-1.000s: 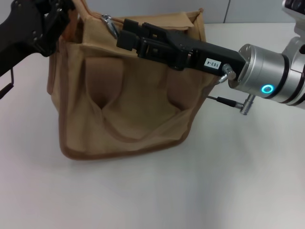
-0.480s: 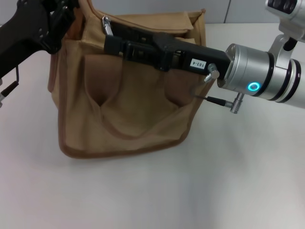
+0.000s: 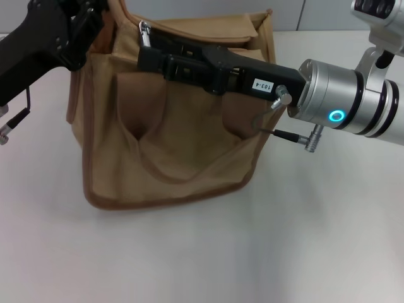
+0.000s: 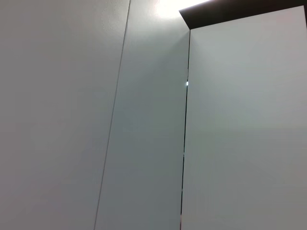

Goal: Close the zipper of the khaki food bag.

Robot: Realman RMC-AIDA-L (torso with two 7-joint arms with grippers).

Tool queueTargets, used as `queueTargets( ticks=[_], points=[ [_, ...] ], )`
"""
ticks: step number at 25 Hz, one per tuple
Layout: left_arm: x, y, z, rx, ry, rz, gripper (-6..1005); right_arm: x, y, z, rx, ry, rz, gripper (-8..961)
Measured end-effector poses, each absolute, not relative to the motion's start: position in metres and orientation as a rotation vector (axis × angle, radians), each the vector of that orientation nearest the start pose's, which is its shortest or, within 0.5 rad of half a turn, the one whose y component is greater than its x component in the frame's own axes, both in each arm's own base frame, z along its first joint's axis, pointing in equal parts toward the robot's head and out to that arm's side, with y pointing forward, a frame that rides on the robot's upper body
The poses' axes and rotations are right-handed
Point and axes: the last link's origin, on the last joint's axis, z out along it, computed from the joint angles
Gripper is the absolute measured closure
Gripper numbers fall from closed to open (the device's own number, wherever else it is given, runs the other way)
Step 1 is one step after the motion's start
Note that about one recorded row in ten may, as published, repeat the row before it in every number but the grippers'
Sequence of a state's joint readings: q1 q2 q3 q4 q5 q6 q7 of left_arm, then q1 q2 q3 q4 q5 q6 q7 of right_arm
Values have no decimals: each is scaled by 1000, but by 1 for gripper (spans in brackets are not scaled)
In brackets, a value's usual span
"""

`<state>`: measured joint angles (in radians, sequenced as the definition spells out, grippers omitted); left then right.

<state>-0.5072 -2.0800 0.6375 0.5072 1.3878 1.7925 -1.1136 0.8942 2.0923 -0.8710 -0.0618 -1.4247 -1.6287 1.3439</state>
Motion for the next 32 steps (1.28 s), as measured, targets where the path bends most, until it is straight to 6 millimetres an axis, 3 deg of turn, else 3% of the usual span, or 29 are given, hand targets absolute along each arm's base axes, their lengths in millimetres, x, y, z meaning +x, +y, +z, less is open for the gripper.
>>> queueTargets(
  ticks=[25,30,32],
  points=[
    [-215,325,49,-2251,-203,-1502,947,126,353,-61,-2706,845,1538,376],
    [-216,325,47,-2242,-200,-1500,946,128,358,-64,-2690,868,1499,628],
    [-216,325,47,-2241,-202,-1500,946,128,358,-65,-2693,869,1491,773]
  ],
)
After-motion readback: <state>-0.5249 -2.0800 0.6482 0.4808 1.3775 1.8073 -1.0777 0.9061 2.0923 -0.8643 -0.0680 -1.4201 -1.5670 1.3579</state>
